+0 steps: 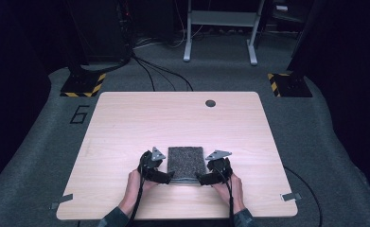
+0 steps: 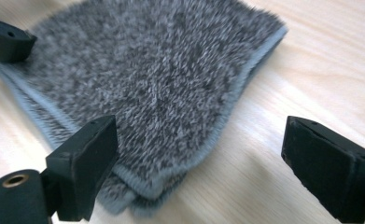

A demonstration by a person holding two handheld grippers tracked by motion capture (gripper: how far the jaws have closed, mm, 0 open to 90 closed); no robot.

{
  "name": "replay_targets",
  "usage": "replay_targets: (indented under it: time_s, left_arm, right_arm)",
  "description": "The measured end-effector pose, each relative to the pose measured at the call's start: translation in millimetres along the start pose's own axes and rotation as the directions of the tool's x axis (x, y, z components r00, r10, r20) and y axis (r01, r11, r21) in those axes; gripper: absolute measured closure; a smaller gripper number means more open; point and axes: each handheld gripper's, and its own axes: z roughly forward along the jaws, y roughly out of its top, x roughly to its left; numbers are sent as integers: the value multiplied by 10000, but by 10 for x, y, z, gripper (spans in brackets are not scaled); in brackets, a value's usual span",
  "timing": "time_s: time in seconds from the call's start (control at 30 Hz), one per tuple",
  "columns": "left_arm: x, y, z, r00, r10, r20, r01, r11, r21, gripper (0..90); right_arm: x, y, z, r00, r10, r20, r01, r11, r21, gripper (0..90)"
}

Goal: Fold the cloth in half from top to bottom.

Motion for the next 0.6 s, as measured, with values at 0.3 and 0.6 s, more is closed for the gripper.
replay_targets:
  time_s: [0.3,0.6]
  left_arm:
    - [171,-156,-394,9986,-313,-431,291,9983,-510,65]
    - [443,-558,-640,9889,-956,-1134,907,9947,-479,59]
  right_arm:
    - [-150,-140,-428,9989,437,195,-419,9954,-857,94]
    - [-409,-472,-734,9889,1154,935,-1037,9871,-1216,90]
